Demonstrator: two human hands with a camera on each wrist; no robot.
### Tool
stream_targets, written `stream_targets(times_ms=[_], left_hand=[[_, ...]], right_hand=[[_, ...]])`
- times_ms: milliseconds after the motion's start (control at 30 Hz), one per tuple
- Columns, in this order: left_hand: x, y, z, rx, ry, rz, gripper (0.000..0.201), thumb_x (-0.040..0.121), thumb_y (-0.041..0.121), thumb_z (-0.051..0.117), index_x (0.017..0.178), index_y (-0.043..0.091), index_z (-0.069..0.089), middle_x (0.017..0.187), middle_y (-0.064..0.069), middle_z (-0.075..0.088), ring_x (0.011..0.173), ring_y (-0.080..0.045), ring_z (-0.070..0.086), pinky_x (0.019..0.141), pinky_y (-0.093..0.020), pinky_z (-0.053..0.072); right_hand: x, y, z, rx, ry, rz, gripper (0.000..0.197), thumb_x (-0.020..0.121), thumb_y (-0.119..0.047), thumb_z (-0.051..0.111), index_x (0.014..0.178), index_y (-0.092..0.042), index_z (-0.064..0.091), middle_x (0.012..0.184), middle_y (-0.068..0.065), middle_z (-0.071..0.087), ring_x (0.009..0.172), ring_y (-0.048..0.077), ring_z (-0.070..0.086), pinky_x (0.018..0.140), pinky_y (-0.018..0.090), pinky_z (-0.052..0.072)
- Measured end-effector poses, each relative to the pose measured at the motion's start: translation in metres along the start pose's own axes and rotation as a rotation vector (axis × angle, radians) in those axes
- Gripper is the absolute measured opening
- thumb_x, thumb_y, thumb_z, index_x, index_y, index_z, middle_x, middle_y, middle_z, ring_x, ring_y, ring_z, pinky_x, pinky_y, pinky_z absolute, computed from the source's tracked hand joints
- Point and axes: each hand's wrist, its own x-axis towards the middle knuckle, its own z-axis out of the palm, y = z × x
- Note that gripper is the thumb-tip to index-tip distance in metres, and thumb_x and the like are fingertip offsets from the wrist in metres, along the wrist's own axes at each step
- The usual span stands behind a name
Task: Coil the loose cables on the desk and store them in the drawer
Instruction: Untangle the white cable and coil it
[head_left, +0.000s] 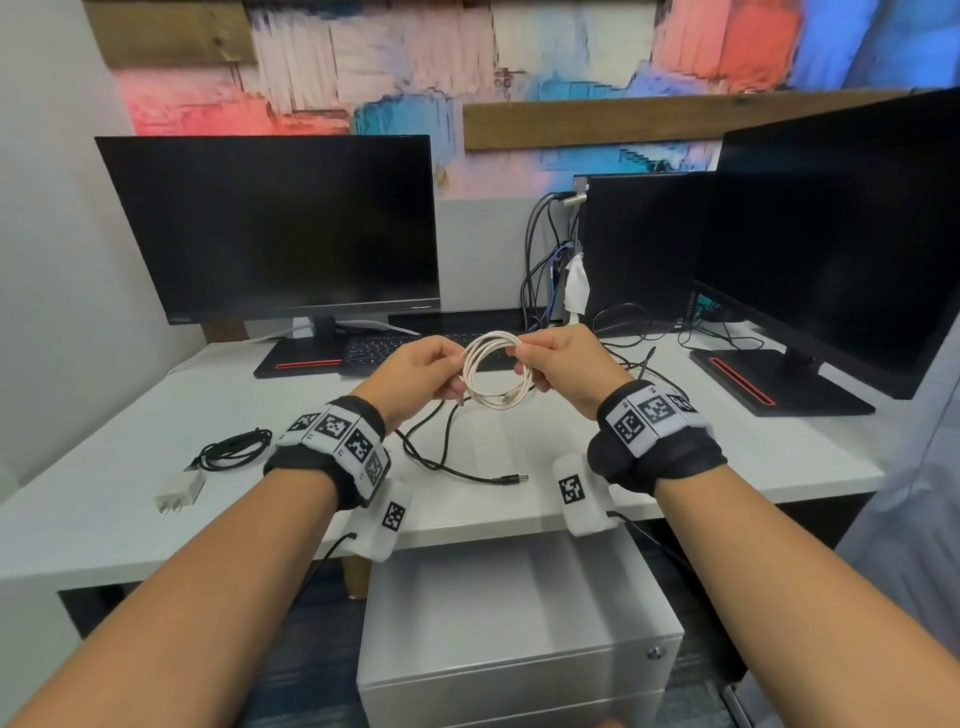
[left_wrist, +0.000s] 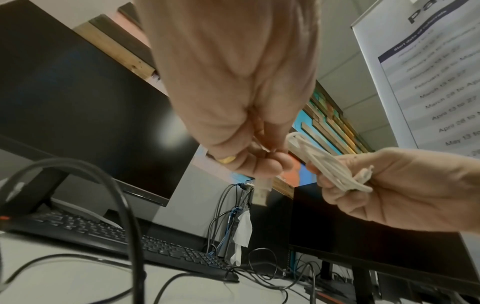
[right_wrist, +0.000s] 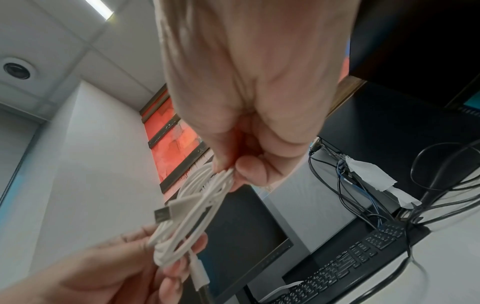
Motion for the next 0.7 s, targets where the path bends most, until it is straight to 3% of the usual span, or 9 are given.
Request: stream_targets(times_ms=[133,300,433,533,600,700], left_hand=[[-0.001,-0.004,0.001,0.192,0.1,0.022,0.016,0.095,0.011,0.049,0.096,0.011,0.065,0.076,-0.004,0.064,0.067,-0.012,0.059,0.073,-0.028,0.055],[-0.002,0.001,0.006,0.02,0.237,-0.002,0.017,0.094,0.011,0.052,0.1,0.004,0.066,0.082,-0.013,0.069,0.066,-0.016,0.064,0.063,-0.022,0.057],[-0.008,0.007,0.008,-0.161,0.172,-0.065,0.014,0.093,0.011,0.055,0.098,0.002,0.065,0.076,-0.012,0.066,0.062,-0.014,0.061,0.058,-0.02,0.055],[-0.011,0.01,0.008,-0.267,0.126,-0.131,0.02,0.095,0.016,0.05,0.099,0.002,0.064,0.082,-0.015,0.063,0.074,-0.021,0.059,0.063,-0.022,0.055],[-0.013,0.013,0.008,-0.319,0.108,-0.154,0.023,0.097,0.023,0.05,0.102,0.004,0.062,0.086,-0.014,0.063,0.077,-0.02,0.061,0.068,-0.023,0.055],[-0.015,0.013,0.008,-0.287,0.103,-0.147,0.013,0.089,0.011,0.063,0.097,0.006,0.055,0.081,-0.012,0.064,0.068,-0.017,0.063,0.065,-0.022,0.055]], right_hand=[[-0.003,-0.001,0.001,0.045,-0.032,0.014,0.017,0.093,-0.004,0.055,0.092,0.004,0.07,0.07,0.01,0.059,0.054,0.012,0.045,0.052,0.022,0.041],[-0.004,0.002,0.008,0.007,-0.103,0.021,0.017,0.092,-0.005,0.056,0.098,0.004,0.07,0.071,0.009,0.062,0.056,0.012,0.049,0.052,0.019,0.045],[0.0,0.004,0.011,-0.057,-0.092,0.0,0.016,0.091,-0.007,0.058,0.09,0.001,0.072,0.075,0.016,0.063,0.063,0.02,0.052,0.057,0.024,0.049],[0.0,0.003,0.013,-0.06,-0.017,-0.026,0.019,0.091,-0.006,0.058,0.091,0.007,0.071,0.074,0.018,0.062,0.058,0.018,0.052,0.056,0.024,0.048],[0.0,0.003,0.014,-0.064,0.023,-0.038,0.018,0.091,-0.005,0.057,0.091,0.006,0.071,0.068,0.011,0.061,0.055,0.014,0.052,0.053,0.019,0.047],[0.0,0.0,0.016,-0.059,0.041,-0.052,0.017,0.091,-0.006,0.058,0.098,0.001,0.072,0.069,0.003,0.061,0.058,0.012,0.054,0.055,0.019,0.05]])
